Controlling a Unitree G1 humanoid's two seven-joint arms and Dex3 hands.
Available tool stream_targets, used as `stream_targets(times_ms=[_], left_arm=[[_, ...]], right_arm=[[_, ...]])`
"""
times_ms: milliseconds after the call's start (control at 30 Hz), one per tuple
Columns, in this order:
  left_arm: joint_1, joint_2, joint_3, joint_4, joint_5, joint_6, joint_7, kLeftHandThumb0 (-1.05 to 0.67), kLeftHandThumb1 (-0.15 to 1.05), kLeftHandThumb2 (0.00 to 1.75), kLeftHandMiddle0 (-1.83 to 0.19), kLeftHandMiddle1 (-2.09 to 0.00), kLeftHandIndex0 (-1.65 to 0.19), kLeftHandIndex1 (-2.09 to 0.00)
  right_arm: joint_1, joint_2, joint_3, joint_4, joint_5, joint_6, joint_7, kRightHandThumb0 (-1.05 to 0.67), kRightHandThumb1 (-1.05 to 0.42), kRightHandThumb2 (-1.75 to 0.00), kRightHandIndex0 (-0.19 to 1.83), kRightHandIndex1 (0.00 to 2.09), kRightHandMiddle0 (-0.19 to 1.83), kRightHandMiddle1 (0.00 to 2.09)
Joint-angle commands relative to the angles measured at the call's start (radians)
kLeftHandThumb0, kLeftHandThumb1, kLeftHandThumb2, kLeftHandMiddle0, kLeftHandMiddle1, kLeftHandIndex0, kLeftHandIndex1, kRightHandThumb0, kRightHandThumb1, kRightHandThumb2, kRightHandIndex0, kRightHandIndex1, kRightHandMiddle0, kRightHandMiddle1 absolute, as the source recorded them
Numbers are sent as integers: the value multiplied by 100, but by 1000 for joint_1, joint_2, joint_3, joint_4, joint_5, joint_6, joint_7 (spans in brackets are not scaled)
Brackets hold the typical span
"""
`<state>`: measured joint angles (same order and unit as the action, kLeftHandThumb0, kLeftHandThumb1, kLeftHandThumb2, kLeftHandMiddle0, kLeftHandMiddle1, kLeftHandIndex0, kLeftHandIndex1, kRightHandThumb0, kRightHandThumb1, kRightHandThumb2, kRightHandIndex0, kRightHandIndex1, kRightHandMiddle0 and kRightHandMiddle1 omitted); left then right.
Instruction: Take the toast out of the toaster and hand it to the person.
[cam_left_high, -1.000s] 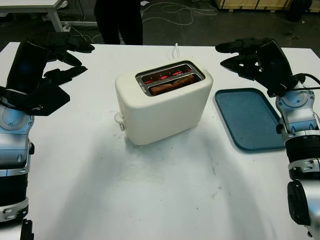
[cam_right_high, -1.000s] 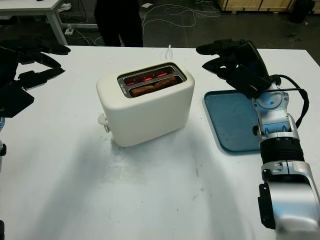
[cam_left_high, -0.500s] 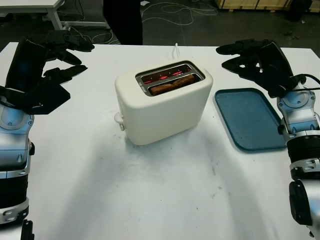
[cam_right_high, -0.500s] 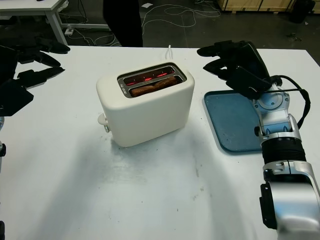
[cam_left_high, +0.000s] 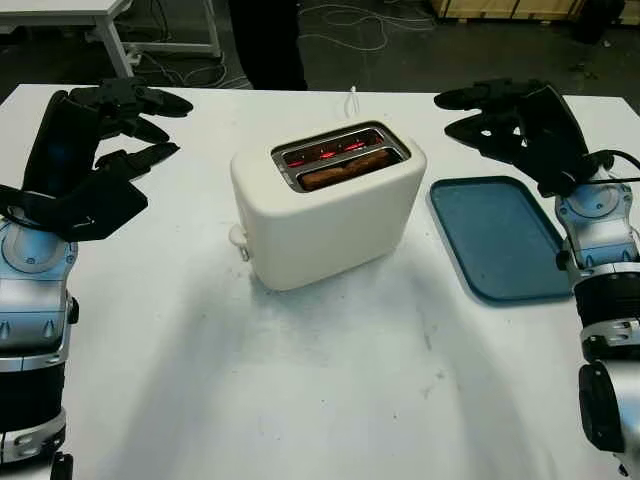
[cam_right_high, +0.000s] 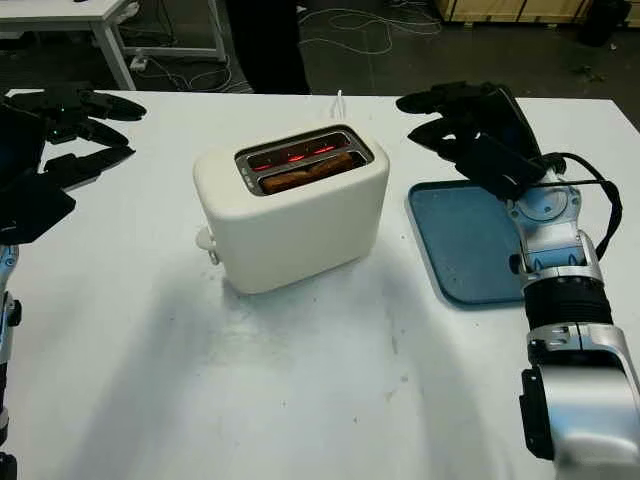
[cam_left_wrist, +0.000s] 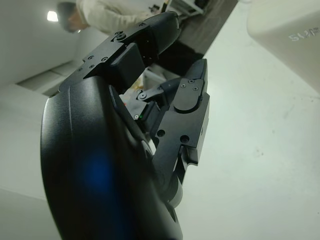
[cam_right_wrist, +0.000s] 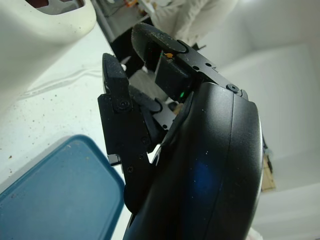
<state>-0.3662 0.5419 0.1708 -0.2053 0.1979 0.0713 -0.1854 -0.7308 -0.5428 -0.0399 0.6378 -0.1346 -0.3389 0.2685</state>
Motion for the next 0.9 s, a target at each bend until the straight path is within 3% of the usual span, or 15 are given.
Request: stream_targets(times_ms=[0, 867], left_arm=[[8, 0, -6, -5, 15, -12, 8, -3, 90, 3, -72, -83, -78, -45], [-9, -18, -6, -6, 15, -8, 8, -3, 89, 2, -72, -85, -79, -45]], right_arm=[[10, -4, -7, -9, 5, 3, -6, -29, -92, -7, 97, 26, 94, 1], [-2, -9, -7, 40, 6, -34, 0, -32, -92, -5, 101, 25, 95, 1]])
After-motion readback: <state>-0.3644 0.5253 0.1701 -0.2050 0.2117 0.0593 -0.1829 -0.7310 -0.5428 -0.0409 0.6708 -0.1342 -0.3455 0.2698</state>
